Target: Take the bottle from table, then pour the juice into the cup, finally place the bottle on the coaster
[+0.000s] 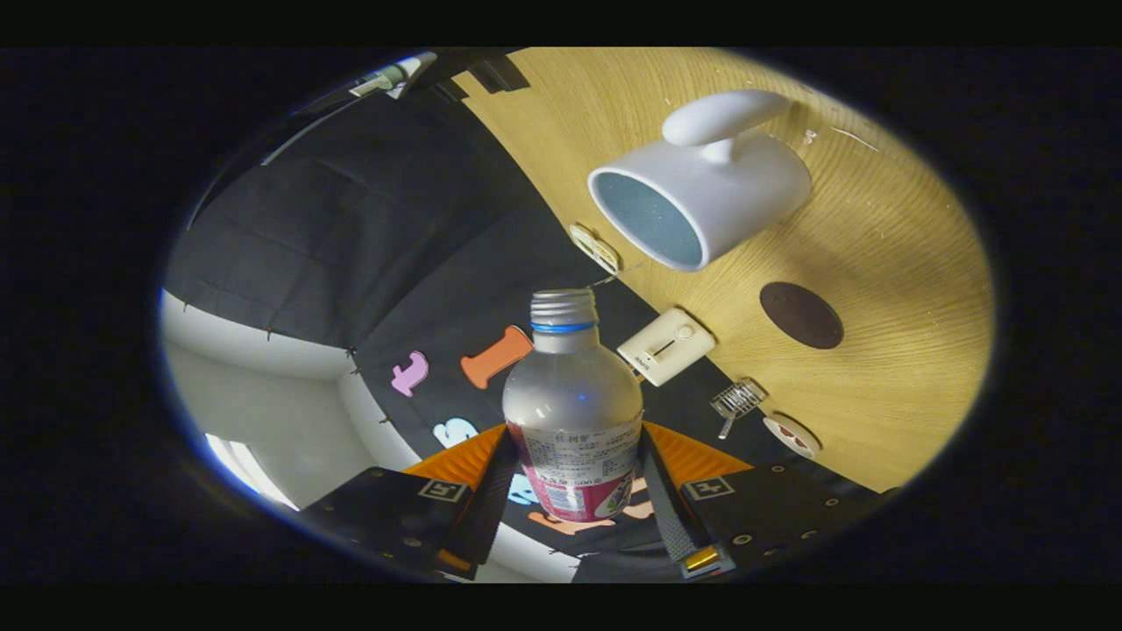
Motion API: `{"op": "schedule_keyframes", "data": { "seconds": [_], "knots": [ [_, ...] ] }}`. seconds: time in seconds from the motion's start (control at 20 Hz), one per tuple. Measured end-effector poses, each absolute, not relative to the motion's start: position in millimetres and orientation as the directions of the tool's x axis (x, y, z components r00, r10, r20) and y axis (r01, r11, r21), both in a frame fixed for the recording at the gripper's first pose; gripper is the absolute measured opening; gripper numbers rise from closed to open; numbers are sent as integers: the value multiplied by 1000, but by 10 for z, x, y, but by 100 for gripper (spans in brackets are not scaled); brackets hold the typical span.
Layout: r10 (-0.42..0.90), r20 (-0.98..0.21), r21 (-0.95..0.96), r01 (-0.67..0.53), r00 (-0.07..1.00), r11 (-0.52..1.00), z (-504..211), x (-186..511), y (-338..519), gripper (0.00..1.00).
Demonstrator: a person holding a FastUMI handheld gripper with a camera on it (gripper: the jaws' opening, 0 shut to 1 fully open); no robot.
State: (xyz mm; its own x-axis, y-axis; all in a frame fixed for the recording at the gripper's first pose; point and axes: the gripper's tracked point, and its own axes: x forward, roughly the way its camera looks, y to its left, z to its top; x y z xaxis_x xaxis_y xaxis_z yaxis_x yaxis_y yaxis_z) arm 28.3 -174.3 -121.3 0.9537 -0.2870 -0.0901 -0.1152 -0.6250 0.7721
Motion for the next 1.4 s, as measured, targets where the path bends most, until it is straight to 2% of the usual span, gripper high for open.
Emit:
{"op": "schedule_keyframes", "data": {
  "seconds": [0.2, 0.4, 0.65, 0.85, 1.05, 1.4],
  "knots": [
    [-242, -163, 854, 14, 956, -520, -1403, 270, -1636, 74],
    [-227, -193, 911, 88, 955, -402, -1533, 214, -1613, 74],
    [-214, -240, 969, 219, 947, -119, -1614, 315, -1617, 74],
    [-238, -239, 941, 285, 941, 184, -1663, 302, -1637, 74],
    [-244, -188, 844, 283, 952, 455, -1511, 431, -1658, 74],
    [-230, -81, 647, 227, 970, 728, -1224, 709, -1576, 74]
  ]
}}
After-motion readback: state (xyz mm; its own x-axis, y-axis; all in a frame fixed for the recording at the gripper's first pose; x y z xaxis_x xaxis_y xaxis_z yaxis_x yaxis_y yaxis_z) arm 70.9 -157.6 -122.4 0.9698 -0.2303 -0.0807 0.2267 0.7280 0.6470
